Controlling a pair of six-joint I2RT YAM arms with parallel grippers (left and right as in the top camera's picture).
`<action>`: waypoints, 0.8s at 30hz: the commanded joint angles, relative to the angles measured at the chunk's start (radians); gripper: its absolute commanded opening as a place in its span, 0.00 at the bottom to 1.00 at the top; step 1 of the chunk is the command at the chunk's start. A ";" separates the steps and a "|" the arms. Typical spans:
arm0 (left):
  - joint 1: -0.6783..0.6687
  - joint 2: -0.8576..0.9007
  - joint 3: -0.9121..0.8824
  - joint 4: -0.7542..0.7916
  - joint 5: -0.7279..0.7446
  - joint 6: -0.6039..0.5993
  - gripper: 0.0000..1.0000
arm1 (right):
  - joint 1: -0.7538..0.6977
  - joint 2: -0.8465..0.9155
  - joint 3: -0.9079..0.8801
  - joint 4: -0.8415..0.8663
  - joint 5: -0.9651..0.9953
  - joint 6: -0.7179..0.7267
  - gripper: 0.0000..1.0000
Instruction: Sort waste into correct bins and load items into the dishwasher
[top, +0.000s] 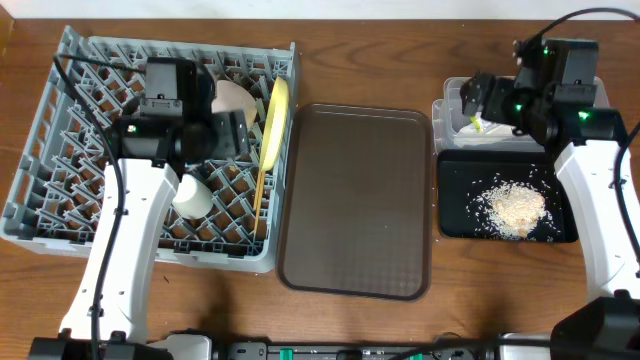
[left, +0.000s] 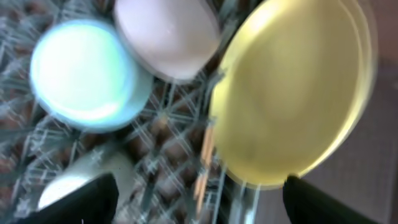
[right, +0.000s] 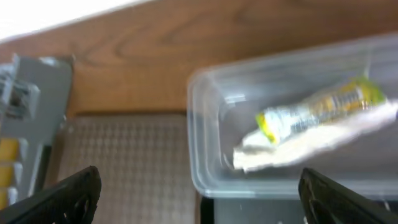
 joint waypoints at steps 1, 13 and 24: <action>0.004 -0.006 -0.002 -0.075 -0.067 0.013 0.87 | 0.005 -0.008 0.000 -0.055 0.011 -0.026 0.99; 0.004 -0.115 -0.124 -0.127 0.005 0.018 0.88 | 0.016 -0.113 -0.120 -0.204 0.075 -0.028 0.99; 0.002 -0.616 -0.529 0.148 0.005 0.067 0.88 | 0.028 -0.671 -0.583 0.090 0.079 -0.027 0.99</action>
